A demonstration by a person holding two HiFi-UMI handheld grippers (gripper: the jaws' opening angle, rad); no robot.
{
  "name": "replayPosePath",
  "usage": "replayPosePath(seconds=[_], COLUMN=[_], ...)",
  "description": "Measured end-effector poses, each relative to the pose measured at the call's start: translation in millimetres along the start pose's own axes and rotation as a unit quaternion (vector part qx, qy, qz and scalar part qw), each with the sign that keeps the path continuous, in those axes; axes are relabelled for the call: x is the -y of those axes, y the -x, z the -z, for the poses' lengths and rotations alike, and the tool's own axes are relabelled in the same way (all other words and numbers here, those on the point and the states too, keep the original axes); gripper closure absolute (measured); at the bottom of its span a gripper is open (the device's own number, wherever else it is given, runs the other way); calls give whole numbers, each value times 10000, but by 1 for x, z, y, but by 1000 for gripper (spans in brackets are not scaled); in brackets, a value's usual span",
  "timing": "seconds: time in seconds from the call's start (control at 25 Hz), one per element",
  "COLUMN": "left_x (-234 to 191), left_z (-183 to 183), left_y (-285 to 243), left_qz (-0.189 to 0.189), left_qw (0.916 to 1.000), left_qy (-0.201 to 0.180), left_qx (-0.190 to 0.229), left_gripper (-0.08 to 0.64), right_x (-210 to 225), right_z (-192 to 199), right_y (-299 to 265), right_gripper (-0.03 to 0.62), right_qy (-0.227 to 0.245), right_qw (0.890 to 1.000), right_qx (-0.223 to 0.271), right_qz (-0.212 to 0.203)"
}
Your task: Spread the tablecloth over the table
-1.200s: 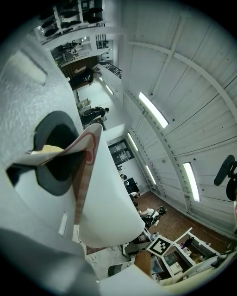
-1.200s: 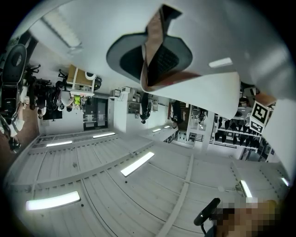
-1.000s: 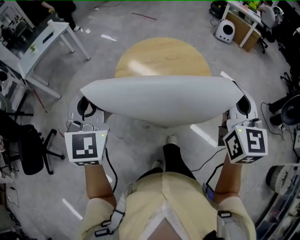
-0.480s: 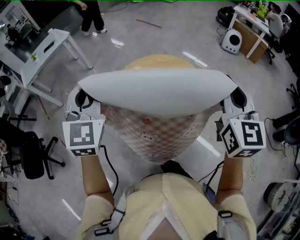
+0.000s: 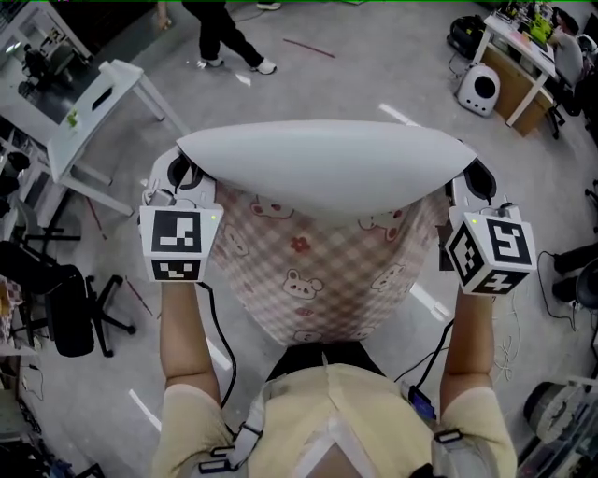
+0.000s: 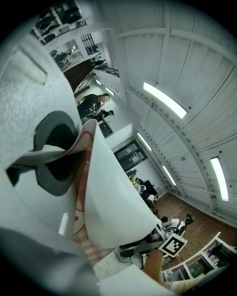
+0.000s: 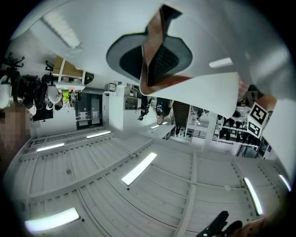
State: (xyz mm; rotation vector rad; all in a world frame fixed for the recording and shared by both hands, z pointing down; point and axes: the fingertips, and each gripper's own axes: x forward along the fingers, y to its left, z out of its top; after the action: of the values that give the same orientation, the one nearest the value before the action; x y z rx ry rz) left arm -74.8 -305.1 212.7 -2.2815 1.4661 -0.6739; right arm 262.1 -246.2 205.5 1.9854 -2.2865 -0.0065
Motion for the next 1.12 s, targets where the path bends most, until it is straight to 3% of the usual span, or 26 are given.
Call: replayPosePath(seconds=[0.2, 0.44, 0.88, 1.12], left_x=[-16, -16, 0, 13], left_z=[-6, 8, 70, 115], left_y=[-52, -106, -197, -239], left_qz=[140, 509, 1197, 1425], left_qw=[9999, 9984, 9895, 9840], left_qy=[-47, -226, -500, -461], left_qx=[76, -15, -632, -966], left_gripper=[551, 549, 542, 540], right_x=[13, 25, 34, 37], right_z=[-12, 0, 50, 86], right_y=[-37, -77, -149, -191], right_gripper=[580, 580, 571, 557], right_qy=[-77, 212, 389, 651], right_qw=[9989, 9977, 9947, 9913], right_qx=[194, -5, -582, -900], right_qz=[420, 642, 755, 711])
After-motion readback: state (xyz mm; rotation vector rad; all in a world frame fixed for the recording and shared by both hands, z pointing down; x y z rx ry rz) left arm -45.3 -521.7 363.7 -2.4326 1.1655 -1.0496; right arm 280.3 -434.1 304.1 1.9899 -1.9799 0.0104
